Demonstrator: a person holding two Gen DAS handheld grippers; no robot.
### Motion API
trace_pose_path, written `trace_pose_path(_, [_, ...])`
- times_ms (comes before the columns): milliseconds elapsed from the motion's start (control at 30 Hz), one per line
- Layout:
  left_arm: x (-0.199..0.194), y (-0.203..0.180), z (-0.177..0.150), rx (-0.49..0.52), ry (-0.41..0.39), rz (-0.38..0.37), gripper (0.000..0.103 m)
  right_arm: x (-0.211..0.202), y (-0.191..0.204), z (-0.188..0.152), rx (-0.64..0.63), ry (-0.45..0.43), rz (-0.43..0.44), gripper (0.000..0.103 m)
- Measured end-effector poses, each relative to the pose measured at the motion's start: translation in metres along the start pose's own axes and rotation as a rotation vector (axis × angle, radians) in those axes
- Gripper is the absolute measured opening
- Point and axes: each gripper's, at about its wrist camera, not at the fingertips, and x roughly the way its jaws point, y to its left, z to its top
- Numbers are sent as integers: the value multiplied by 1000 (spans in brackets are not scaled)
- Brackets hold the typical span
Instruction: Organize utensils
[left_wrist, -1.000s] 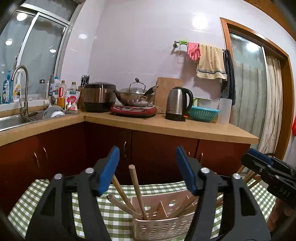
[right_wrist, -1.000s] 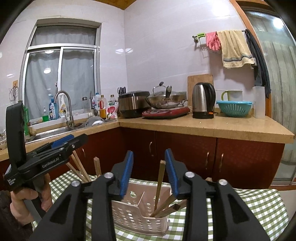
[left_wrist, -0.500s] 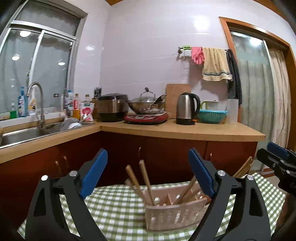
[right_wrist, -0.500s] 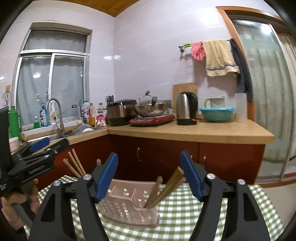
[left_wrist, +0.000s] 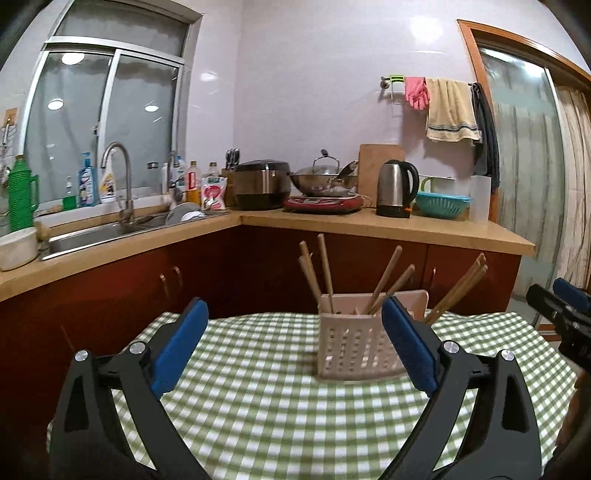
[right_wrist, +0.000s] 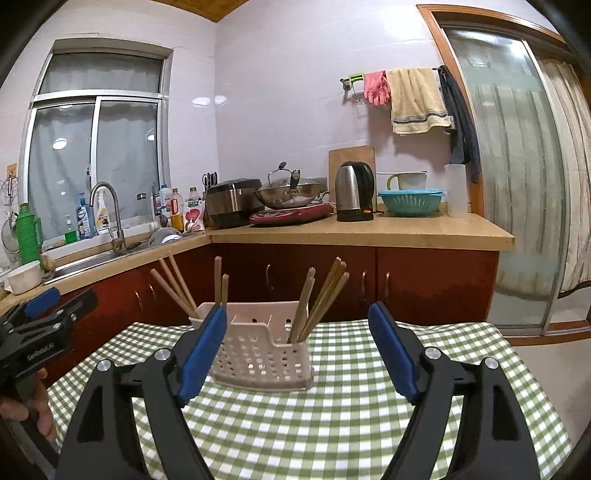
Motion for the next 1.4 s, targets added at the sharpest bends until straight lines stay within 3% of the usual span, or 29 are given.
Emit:
trace_pose_path(633, [-66, 13, -11, -11, -32, 28, 93, -55, 10, -3, -26, -21, -11, 78])
trace_pose_path(1400, [-77, 12, -14, -20, -49, 20, 93, -64, 14, -4, -32, -35, -6, 78])
